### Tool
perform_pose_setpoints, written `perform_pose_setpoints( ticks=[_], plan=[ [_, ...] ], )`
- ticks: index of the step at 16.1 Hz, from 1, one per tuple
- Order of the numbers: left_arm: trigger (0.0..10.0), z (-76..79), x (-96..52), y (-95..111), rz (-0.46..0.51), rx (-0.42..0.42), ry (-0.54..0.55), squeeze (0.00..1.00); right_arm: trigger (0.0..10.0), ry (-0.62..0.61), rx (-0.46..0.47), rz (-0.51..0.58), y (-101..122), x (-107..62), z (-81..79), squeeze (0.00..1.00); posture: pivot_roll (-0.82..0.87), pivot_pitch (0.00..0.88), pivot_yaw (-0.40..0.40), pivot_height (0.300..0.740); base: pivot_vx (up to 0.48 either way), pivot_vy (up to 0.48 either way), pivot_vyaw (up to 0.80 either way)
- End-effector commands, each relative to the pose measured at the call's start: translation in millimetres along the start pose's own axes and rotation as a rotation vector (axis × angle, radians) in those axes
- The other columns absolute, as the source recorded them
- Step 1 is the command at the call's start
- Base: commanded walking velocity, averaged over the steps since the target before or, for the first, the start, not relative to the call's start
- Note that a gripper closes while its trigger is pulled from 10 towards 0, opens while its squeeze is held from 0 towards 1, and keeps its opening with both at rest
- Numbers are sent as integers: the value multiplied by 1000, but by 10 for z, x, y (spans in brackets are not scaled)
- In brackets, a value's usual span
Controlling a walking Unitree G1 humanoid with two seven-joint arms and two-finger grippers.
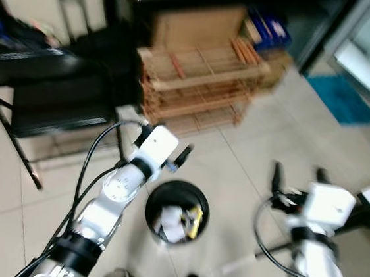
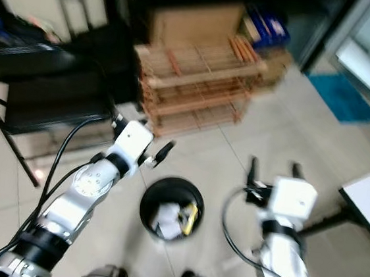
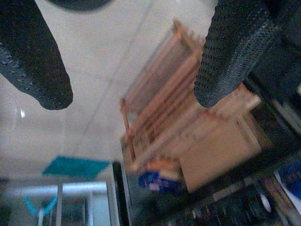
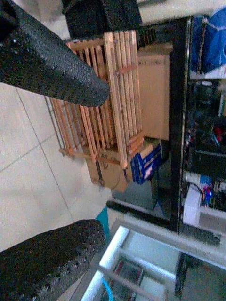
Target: Picking trash to rubbish bin
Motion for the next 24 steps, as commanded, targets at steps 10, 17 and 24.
perform_pose_setpoints(
  ticks=[10,17,24],
  plan=[
    [10000,90,233,385,122,-164,-39,0,10000,-71,-43,-14,261,9,166,0,117,46,-55,740,0,0,-551],
    [10000,46,158,212,43,-213,-20,0,10000,-143,-32,76,654,3,280,0,95,51,-51,740,0,0,-788],
    [10000,68,214,355,74,-224,-51,0,10000,-147,-29,73,704,13,287,0,94,45,-44,740,0,0,-788]
  ],
)
Point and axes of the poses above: a point about 5 cm out from each wrist's last joint towards the gripper, its own x axis pointing out of the wrist towards the gripper, its own y axis along the axis of the wrist's last joint, z = x × y, the point moved 5 cm from there along x, pointing out of the wrist towards the gripper, and after that the axes turned 1 degree about x, right-handed, at the moved point
